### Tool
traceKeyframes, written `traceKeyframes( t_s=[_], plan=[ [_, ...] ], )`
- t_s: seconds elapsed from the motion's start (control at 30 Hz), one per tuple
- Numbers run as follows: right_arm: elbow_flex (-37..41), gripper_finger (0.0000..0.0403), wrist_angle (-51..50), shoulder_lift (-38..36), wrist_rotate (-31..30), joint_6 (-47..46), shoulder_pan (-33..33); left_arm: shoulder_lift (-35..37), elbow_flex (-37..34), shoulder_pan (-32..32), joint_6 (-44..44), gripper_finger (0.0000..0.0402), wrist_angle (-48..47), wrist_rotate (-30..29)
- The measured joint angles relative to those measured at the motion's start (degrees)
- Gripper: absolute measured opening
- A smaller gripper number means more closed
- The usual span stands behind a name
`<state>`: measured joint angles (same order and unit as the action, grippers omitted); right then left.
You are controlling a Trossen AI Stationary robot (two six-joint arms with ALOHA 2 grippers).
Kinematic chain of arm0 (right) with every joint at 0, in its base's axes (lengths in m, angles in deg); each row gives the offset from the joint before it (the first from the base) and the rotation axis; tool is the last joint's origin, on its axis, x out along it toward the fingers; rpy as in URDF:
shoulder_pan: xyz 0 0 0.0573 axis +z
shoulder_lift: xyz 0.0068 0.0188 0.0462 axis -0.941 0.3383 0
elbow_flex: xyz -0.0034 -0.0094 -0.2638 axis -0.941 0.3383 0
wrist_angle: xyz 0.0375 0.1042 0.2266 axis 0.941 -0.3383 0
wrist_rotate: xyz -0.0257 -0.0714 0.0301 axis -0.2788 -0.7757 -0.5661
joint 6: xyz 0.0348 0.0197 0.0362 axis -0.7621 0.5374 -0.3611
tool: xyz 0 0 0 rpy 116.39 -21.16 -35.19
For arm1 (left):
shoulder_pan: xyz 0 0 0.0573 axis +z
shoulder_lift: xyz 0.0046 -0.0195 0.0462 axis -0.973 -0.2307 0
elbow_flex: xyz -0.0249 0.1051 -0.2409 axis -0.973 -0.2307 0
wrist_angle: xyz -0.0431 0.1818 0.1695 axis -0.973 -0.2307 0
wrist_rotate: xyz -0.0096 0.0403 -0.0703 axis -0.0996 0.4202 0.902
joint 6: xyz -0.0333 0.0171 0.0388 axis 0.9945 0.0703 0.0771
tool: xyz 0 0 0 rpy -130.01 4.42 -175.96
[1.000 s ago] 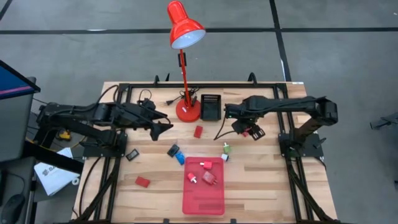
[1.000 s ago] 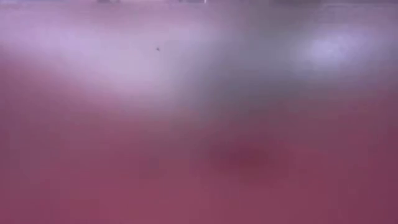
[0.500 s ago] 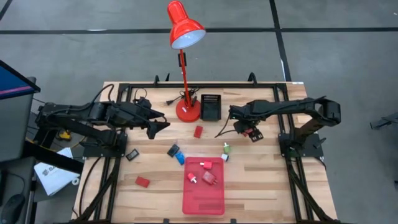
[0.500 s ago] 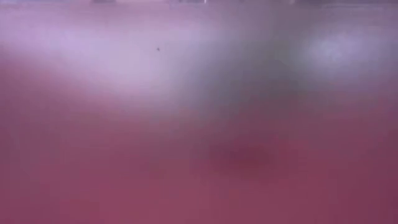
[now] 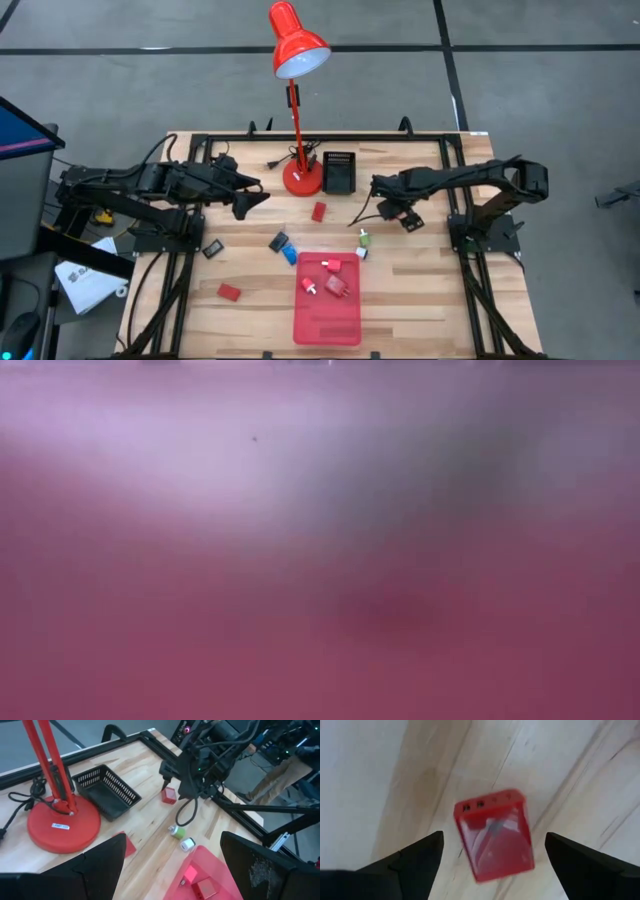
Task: Pick & Place Office items
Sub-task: Put the red charger adapter into the red bin
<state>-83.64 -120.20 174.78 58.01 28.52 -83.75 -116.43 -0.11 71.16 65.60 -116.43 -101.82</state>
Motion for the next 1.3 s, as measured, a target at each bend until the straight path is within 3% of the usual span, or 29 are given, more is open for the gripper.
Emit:
traceKeyframes(
  t_s=[0.47, 0.8, 0.97, 1.13, 1.3],
  plan=[
    [6.07, 0.0308, 4.38, -0.24, 0.21, -0.04, -0.13, -0.04, 0.0, 0.0, 0.58, 0.032, 1.09, -0.99],
    [5.03, 0.0246, 4.35, 0.04, 1.59, -6.45, 0.13, -0.06, 0.0, 0.0, 0.42, 0.032, 1.57, -1.91],
    [3.59, 0.0202, 7.37, 0.14, 2.6, -14.84, 1.64, -0.03, 0.0, 0.0, 0.06, 0.032, 1.54, -1.91],
    [0.91, 0.0203, 6.88, 0.14, 13.4, -28.16, 5.33, -0.02, 0.0, 0.0, -0.09, 0.032, 1.41, -1.91],
    [-4.81, 0.0227, 6.12, 0.14, 15.26, -37.22, 12.94, -0.02, 0.0, 0.0, -1.43, 0.032, 1.43, -1.91]
  ],
)
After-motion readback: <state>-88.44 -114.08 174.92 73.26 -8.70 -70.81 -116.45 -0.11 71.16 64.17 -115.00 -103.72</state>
